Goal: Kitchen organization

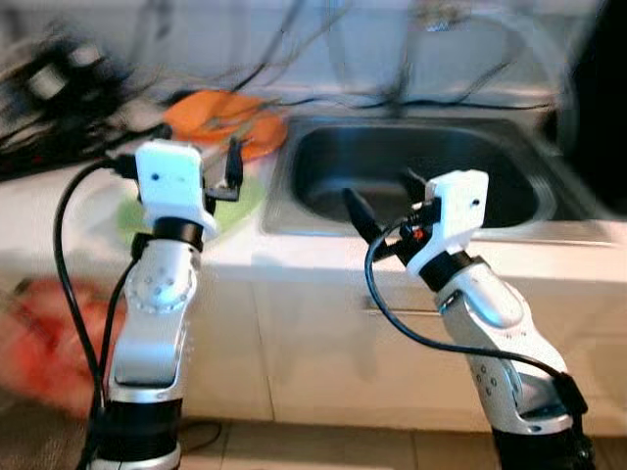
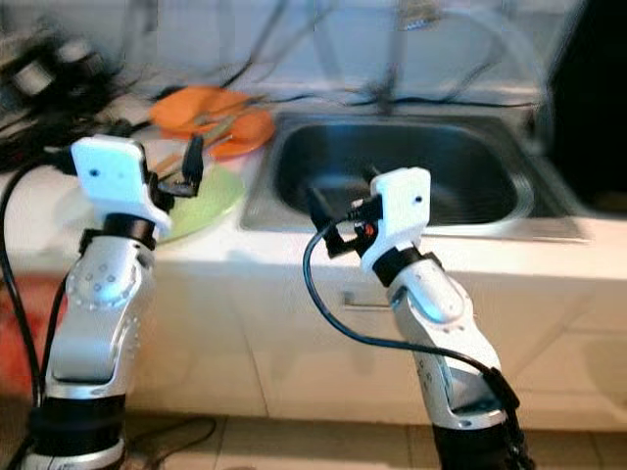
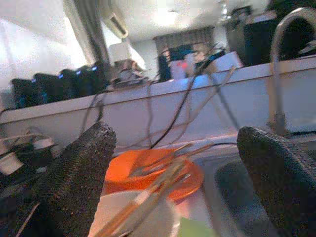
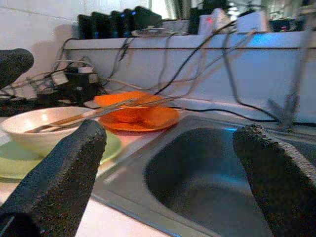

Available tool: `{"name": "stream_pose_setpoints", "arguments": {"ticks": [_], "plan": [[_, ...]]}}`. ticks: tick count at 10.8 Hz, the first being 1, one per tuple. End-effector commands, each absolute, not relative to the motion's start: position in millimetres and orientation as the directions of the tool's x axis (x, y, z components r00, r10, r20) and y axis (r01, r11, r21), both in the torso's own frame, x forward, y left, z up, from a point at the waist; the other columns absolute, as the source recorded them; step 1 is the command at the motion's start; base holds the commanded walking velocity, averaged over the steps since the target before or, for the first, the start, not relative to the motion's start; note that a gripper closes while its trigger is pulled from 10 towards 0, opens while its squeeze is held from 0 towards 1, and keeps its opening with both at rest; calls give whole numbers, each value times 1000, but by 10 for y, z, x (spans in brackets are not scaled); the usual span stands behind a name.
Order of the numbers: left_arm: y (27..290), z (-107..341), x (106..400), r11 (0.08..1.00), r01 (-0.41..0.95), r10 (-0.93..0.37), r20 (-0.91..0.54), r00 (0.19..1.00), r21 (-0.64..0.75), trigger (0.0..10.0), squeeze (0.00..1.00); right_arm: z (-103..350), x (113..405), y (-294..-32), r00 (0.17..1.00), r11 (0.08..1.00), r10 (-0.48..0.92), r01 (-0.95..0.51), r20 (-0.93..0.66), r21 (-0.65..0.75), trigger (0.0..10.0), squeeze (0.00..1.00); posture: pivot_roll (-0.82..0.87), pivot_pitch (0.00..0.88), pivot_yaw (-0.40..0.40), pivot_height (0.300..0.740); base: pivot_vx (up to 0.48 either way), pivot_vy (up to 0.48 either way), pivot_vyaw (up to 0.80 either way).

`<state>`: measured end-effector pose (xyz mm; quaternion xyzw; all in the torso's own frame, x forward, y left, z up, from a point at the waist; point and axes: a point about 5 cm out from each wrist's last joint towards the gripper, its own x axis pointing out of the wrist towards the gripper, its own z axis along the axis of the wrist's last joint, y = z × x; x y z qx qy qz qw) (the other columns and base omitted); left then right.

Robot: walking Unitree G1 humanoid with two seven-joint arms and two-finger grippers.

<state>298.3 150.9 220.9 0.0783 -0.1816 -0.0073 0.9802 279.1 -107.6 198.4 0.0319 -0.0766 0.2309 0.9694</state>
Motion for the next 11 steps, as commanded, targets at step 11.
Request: {"name": "stream_pose_setpoints", "arguments": {"ticks": [11], "plan": [[1474,2206,3013,985,-15,-45,335,941,175,10000,0,1995,2785,-1078,878,891,446,-453,170,2,10000,0,111,13,36,740,272,0,0]]}}
